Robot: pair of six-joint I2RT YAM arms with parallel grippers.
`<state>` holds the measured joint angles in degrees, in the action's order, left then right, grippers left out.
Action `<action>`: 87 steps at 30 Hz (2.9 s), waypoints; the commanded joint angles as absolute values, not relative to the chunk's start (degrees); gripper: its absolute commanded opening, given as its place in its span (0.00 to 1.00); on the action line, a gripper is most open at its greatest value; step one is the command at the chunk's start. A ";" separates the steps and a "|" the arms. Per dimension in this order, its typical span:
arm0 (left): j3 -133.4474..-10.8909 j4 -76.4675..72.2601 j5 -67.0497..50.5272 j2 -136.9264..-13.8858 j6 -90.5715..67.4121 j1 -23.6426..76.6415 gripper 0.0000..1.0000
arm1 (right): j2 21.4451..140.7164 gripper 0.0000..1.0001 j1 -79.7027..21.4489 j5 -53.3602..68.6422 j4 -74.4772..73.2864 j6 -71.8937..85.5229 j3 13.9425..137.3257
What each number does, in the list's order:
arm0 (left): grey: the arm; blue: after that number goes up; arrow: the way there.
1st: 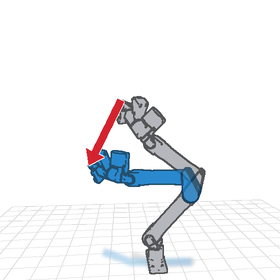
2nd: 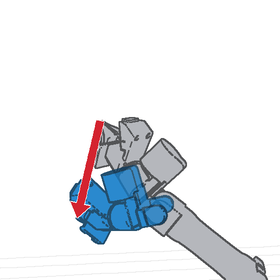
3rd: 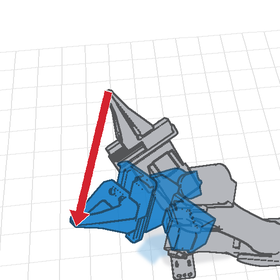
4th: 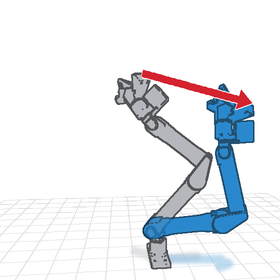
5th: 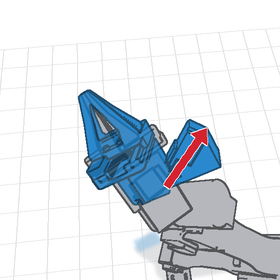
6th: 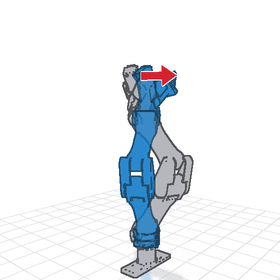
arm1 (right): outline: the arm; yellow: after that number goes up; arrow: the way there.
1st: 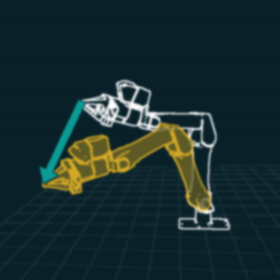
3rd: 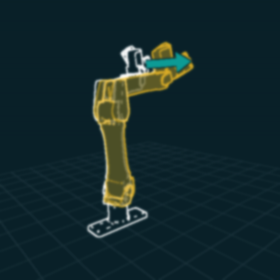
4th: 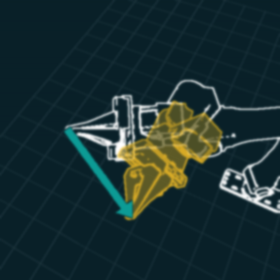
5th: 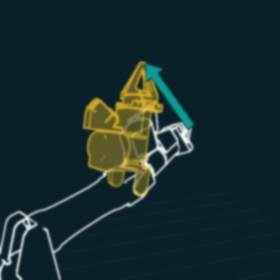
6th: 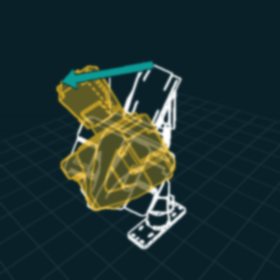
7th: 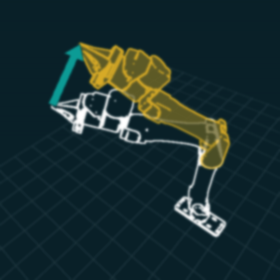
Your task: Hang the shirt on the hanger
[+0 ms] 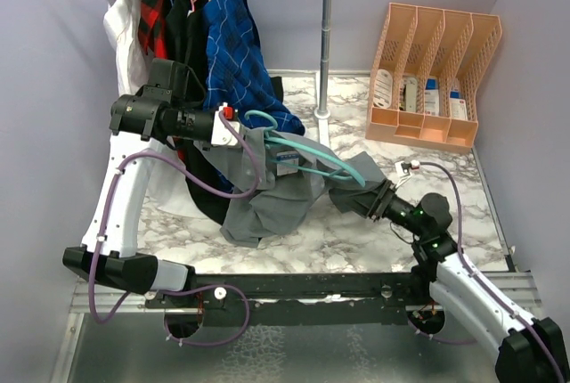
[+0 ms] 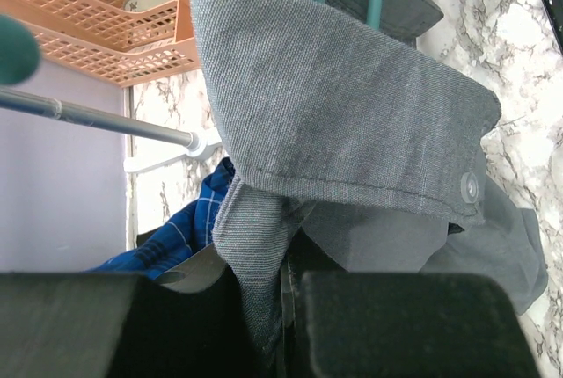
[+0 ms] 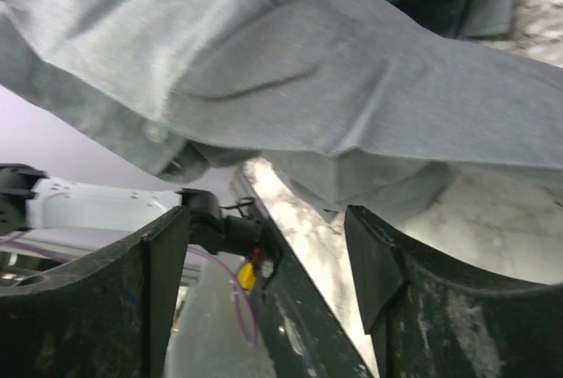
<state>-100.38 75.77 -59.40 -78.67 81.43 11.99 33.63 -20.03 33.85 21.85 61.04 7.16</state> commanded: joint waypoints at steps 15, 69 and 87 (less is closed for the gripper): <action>-98.64 72.33 -64.95 -77.95 79.50 11.59 0.00 | 58.88 0.76 -25.09 35.42 60.62 74.62 12.15; -101.37 73.94 -44.44 -80.71 91.44 11.60 0.00 | 40.14 0.01 -36.51 -12.49 4.06 42.70 29.49; -87.84 47.58 -30.17 -75.99 83.08 11.60 0.00 | 38.15 0.01 -36.12 -12.76 -1.66 39.06 36.07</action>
<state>-88.90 57.32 -35.35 -78.74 86.72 12.08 37.28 -36.69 -11.27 0.38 40.80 32.23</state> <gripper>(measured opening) 0.106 0.020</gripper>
